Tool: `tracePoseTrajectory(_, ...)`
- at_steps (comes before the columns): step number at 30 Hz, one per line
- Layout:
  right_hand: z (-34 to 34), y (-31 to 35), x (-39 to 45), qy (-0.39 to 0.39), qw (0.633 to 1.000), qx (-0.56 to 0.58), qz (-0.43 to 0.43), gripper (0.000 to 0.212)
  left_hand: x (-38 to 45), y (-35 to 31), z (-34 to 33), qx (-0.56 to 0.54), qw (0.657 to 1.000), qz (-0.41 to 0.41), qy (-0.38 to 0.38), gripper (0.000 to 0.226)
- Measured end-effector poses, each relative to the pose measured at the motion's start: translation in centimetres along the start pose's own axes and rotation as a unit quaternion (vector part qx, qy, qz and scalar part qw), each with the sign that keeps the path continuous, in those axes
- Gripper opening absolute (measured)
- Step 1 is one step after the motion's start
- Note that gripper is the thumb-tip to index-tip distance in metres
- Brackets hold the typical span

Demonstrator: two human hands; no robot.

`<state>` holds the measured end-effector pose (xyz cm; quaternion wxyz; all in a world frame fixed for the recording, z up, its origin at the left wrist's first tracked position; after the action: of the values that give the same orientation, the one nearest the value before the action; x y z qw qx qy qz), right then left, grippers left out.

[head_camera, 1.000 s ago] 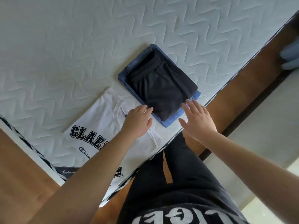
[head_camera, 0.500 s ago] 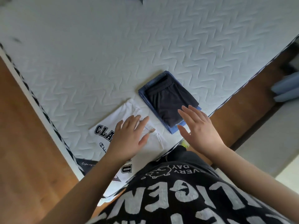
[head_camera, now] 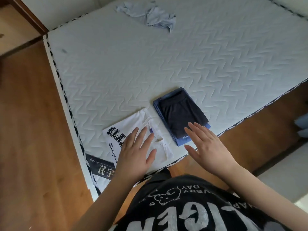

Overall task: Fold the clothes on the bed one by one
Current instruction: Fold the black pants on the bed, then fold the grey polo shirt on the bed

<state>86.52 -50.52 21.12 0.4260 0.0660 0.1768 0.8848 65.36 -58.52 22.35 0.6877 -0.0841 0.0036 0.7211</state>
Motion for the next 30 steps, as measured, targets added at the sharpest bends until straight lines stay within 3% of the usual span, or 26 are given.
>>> tracePoseTrajectory(6, -1.2, 0.2, -2.4, 0.066, 0.997, -0.006, 0.035, 0.060, -4.2, -4.3, -1.1, -0.002, 0.997, 0.063, 0.032, 0.057)
tracePoseTrajectory(13, -1.3, 5.1, -1.7, 0.078, 0.989, -0.021, 0.125, 0.058, -10.8, -1.5, -2.2, -0.006, 0.973, 0.207, 0.105, 0.066)
tracePoseTrajectory(21, -4.2, 14.1, 0.0, 0.112, 0.965, -0.057, 0.230, 0.061, -18.2, 3.7, 0.3, 0.004, 0.958, 0.287, 0.016, 0.064)
tracePoseTrajectory(30, -10.1, 26.5, -0.7, 0.177, 0.935, -0.048, 0.304, 0.061, -28.2, 11.8, -1.3, -0.019, 0.935, 0.354, 0.022, 0.064)
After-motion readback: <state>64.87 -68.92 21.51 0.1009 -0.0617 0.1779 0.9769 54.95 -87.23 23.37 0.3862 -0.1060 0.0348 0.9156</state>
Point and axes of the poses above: each hand's wrist, its own x-axis towards the middle knuckle, its own z-axis out of the back of the hand, y = z × x, the point moved 5 cm from there along x, towards the middle knuckle, and after that the axes turned 1 degree about x, right-handed, at the moved point
